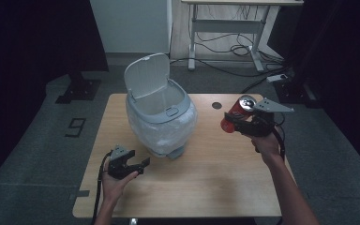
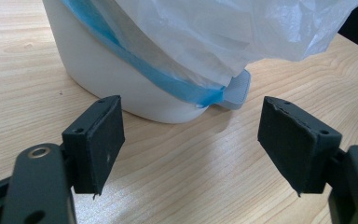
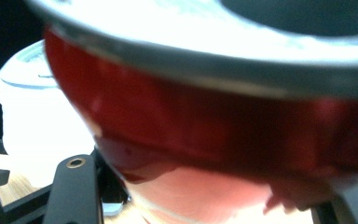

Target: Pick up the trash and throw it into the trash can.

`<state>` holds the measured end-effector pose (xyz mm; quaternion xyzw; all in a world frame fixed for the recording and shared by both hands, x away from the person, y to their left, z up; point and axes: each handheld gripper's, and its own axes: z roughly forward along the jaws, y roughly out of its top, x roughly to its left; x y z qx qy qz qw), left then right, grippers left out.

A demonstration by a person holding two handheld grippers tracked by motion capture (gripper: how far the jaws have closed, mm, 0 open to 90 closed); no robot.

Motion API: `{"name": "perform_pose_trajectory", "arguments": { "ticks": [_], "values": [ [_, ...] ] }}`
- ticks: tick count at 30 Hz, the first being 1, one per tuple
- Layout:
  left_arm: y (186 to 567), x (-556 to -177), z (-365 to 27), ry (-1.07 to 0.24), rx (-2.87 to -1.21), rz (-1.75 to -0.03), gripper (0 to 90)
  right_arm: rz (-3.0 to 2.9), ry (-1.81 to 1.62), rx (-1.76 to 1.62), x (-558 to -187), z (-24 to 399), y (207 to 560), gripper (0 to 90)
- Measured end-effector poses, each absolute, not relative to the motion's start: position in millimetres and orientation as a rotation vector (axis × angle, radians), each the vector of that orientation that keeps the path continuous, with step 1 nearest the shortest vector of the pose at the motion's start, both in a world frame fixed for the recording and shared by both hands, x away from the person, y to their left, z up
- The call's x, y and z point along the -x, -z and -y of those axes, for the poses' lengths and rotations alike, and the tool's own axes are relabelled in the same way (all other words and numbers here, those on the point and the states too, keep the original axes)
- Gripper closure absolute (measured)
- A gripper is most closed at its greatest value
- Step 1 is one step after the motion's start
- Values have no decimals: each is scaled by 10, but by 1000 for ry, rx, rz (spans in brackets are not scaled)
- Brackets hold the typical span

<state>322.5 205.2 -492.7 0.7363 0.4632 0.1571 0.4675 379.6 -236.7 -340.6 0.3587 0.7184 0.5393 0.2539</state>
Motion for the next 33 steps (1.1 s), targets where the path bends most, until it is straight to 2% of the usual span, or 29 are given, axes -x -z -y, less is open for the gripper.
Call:
{"name": "perform_pose_trajectory", "arguments": {
  "ticks": [33],
  "values": [
    [4922, -3223, -2051, -368, -1804, -1132, 224, -1950, -1504, -901, -3876, 2105, 2985, 350]
  ]
}}
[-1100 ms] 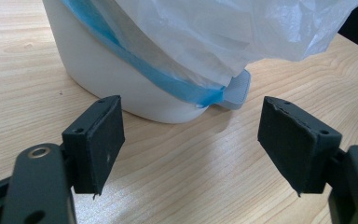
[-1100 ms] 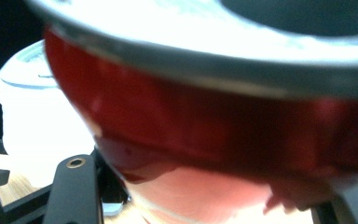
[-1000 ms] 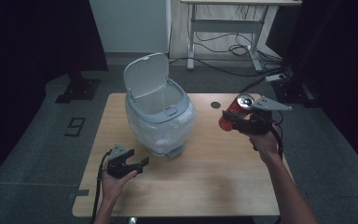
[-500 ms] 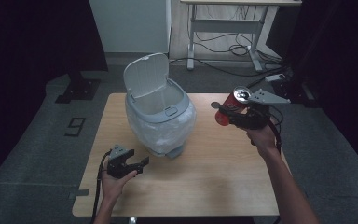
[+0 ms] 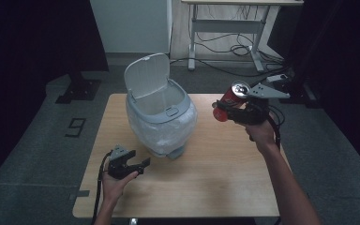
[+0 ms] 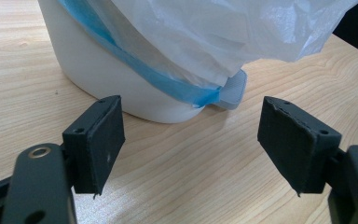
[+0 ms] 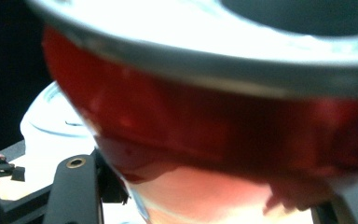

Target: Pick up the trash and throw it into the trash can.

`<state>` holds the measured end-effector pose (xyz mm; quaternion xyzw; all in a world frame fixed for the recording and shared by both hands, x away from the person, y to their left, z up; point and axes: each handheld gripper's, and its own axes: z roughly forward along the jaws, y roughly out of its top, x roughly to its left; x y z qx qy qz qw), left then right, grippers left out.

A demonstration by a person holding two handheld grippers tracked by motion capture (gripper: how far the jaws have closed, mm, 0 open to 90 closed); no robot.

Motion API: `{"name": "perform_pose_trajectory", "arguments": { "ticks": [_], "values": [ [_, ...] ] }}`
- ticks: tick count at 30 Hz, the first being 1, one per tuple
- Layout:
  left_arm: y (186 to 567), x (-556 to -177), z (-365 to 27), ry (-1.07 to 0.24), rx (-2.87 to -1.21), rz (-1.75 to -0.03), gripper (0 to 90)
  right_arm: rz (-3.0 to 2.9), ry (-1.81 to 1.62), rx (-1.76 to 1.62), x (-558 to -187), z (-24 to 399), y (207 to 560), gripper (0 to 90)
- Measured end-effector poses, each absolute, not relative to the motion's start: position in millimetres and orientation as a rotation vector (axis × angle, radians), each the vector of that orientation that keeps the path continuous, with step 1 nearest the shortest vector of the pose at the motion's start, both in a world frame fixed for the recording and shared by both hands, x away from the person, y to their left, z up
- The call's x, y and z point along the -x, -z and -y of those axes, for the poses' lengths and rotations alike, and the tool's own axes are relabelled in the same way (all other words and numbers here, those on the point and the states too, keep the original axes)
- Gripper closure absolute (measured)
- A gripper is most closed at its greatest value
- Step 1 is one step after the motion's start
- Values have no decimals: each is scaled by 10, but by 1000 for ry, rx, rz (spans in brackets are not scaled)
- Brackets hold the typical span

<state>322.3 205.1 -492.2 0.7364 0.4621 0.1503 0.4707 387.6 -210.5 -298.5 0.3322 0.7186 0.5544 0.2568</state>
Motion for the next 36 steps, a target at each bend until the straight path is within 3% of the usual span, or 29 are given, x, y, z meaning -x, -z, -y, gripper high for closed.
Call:
{"name": "perform_pose_trajectory", "arguments": {
  "ticks": [15, 36],
  "values": [
    [4923, -3227, -2068, -359, -1798, -1134, 224, -1941, -1523, -871, -3935, 1952, 2798, 350],
    [4916, -3225, -2077, -350, -1792, -1126, 225, -1981, -1538, -800, -4144, 1422, 2569, 348]
  ]
}}
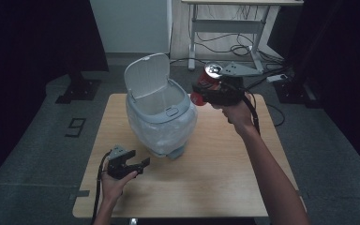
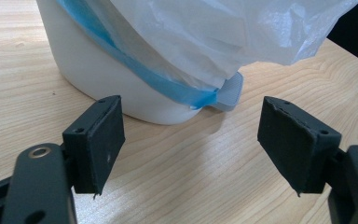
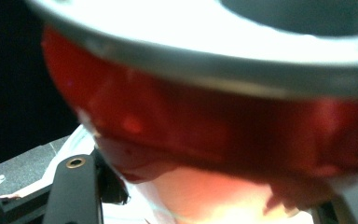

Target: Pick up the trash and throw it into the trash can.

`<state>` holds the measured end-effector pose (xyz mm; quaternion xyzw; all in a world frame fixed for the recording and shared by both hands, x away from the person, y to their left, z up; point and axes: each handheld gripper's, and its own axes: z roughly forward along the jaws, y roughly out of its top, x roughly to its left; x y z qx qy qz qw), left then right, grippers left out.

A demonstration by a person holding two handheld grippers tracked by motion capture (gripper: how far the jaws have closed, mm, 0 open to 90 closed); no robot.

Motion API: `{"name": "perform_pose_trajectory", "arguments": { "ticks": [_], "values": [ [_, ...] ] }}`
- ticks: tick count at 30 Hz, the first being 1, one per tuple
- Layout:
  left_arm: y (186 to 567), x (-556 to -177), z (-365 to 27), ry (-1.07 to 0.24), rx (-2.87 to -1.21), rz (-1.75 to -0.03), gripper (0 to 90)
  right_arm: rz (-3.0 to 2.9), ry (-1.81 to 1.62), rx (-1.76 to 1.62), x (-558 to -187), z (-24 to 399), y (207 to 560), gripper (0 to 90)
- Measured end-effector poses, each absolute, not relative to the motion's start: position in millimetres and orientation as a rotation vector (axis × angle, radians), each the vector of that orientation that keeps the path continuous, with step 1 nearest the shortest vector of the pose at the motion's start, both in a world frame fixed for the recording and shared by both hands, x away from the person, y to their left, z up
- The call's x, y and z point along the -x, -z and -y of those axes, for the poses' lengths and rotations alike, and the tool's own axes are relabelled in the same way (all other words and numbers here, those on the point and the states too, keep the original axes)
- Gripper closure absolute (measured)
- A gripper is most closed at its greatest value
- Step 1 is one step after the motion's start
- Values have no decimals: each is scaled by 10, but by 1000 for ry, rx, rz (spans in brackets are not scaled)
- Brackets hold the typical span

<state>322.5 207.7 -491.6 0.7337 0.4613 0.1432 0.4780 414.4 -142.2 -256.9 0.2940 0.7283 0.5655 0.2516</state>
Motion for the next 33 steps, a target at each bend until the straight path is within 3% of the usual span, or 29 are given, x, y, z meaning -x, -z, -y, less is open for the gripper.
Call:
{"name": "perform_pose_trajectory", "arguments": {
  "ticks": [33],
  "values": [
    [4912, -3230, -2075, -333, -1783, -1124, 226, -2031, -1522, -768, -4387, 889, 2477, 348]
  ]
}}
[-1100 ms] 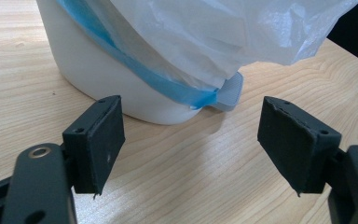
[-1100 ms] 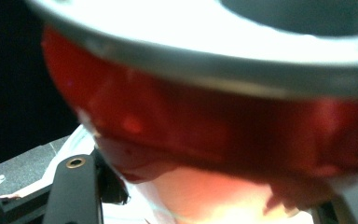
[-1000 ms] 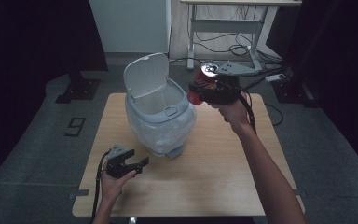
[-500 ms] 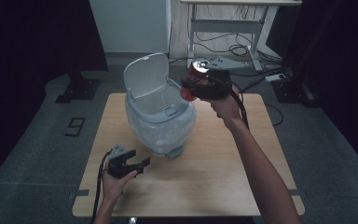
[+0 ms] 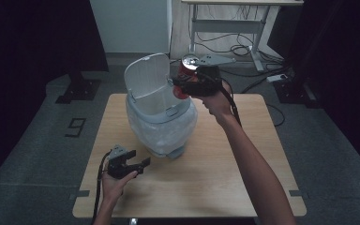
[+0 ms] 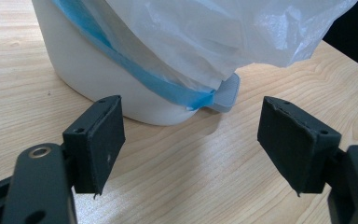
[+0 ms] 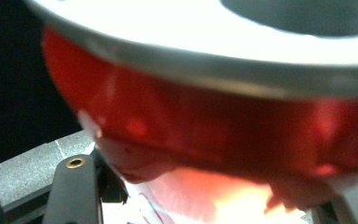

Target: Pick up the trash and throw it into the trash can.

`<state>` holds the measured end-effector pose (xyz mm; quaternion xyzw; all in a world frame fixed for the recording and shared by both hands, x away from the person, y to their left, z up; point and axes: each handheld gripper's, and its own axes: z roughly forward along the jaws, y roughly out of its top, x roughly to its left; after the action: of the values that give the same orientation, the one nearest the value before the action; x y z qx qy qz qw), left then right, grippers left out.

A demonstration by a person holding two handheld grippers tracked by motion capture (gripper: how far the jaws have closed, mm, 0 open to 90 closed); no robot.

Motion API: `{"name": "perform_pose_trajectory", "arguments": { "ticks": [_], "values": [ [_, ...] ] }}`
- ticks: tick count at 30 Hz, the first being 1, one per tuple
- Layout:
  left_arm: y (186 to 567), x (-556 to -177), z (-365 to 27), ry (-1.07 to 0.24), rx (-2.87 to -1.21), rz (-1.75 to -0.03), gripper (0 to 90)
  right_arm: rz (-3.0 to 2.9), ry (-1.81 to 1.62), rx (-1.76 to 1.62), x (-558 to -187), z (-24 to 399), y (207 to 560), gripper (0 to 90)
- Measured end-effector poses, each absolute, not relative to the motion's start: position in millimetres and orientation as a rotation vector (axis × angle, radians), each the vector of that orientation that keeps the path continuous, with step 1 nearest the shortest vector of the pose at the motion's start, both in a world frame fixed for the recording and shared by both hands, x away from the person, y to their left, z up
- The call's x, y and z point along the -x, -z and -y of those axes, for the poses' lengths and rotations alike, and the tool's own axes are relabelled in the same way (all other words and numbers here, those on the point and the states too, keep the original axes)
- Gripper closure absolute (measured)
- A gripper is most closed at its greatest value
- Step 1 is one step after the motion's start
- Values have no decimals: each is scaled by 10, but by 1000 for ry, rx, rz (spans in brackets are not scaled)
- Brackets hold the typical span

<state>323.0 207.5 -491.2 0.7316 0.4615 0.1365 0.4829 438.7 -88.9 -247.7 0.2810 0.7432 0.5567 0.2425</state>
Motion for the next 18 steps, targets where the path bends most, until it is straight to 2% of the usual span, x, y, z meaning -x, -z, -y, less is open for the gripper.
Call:
{"name": "perform_pose_trajectory", "arguments": {
  "ticks": [18],
  "values": [
    [4932, -3229, -2130, -322, -1781, -1132, 226, -2096, -1464, -728, -4582, 415, 2495, 346]
  ]
}}
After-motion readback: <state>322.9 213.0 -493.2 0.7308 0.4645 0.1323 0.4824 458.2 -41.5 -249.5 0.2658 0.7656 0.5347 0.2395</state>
